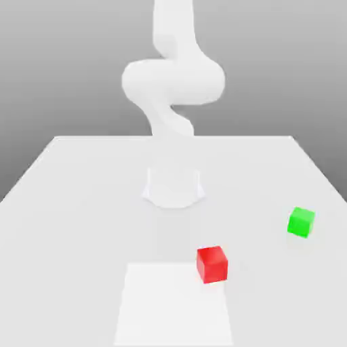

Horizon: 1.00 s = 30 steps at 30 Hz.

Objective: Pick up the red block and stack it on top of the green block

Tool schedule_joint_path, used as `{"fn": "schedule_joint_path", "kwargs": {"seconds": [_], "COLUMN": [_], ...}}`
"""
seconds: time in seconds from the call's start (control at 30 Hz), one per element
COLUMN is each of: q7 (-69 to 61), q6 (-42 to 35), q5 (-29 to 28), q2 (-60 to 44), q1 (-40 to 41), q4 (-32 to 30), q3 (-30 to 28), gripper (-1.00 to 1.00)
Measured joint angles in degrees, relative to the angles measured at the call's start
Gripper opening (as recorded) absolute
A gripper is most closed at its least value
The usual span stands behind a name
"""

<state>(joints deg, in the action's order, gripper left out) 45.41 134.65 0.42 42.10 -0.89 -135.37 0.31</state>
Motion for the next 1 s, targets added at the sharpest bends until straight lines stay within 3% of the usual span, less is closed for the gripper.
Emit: {"fn": "schedule_joint_path", "kwargs": {"seconds": [0.57, 0.8, 0.83, 1.0], "q7": [-2.1, 1.4, 1.6, 1.7], "q6": [25.5, 39.5, 40.6, 40.6], "q5": [1.3, -3.7, -3.9, -4.1], "q2": [-34.5, -51.7, -52.9, -52.9], "q1": [-6.9, -9.4, -9.8, -9.8], "q4": [-29.2, -29.2, -29.0, -29.0], "q3": [4.8, 1.9, 1.4, 1.4], "gripper": [0.00, 0.00, -1.00, -1.00]}}
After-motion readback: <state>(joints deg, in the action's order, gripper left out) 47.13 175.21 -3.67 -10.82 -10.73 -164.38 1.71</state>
